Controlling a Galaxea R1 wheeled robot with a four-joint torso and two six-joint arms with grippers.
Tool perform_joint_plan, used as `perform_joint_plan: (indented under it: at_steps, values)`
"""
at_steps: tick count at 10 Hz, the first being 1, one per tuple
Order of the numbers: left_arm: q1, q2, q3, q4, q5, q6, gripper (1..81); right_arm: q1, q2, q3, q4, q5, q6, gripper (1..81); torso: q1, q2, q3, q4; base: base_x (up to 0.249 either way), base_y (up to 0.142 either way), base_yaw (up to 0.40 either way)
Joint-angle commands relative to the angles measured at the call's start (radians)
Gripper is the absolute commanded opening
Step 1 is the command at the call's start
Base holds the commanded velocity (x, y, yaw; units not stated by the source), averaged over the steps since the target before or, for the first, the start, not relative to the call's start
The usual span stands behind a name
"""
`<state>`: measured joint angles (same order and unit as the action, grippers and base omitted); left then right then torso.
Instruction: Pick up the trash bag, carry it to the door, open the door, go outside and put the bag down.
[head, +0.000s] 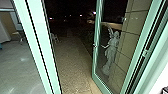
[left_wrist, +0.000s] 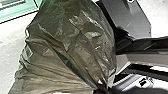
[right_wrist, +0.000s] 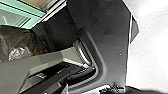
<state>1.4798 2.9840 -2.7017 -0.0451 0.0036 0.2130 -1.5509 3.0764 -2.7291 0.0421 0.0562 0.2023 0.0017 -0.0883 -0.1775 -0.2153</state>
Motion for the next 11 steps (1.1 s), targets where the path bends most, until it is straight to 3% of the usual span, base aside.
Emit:
perform_joint_plan:
  at_steps: [1,11]
  values:
    - [-0.04,-0.005,0.002,-0.001,0.061,0.008,1.0,0.04,0.008,0.007,-0.008,-0.058,-0.001,81.1,0.0,0.0,0.0,0.0,0.0,-0.112,0.0]
    - [-0.04,-0.003,0.002,0.001,0.059,0.008,1.0,0.039,0.008,0.005,-0.008,-0.058,-0.003,81.1,0.0,0.0,0.0,0.0,0.0,-0.122,0.0]
